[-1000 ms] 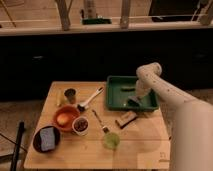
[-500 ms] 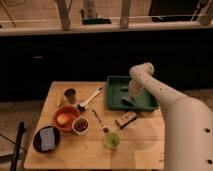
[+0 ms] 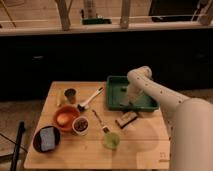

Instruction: Wipe tray with towel

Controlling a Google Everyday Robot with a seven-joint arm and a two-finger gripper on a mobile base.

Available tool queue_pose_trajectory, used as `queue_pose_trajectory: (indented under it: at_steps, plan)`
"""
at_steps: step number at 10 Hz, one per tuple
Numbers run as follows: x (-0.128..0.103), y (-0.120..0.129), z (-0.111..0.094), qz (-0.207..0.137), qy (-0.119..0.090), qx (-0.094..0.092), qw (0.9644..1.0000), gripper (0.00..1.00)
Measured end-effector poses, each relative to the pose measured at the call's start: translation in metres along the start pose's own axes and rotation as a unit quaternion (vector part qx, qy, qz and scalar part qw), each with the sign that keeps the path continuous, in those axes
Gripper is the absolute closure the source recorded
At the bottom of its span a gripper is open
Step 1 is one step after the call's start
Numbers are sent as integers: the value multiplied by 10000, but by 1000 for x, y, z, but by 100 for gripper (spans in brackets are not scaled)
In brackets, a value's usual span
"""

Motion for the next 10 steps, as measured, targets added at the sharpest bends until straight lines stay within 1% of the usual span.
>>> queue_pose_trajectory:
  at_steps: [1, 4, 5, 7, 8, 10]
  plan:
    - [5, 6, -2, 28, 34, -11, 10000, 100]
    - [35, 28, -11, 331, 214, -86, 9992, 100]
    - [42, 26, -14, 430, 247, -57, 9988, 100]
    - [50, 13, -16, 524, 289, 9, 9982, 100]
    - [50, 4, -15, 516, 283, 12, 9983, 100]
    - [39, -18, -11, 442, 224, 61, 9988, 100]
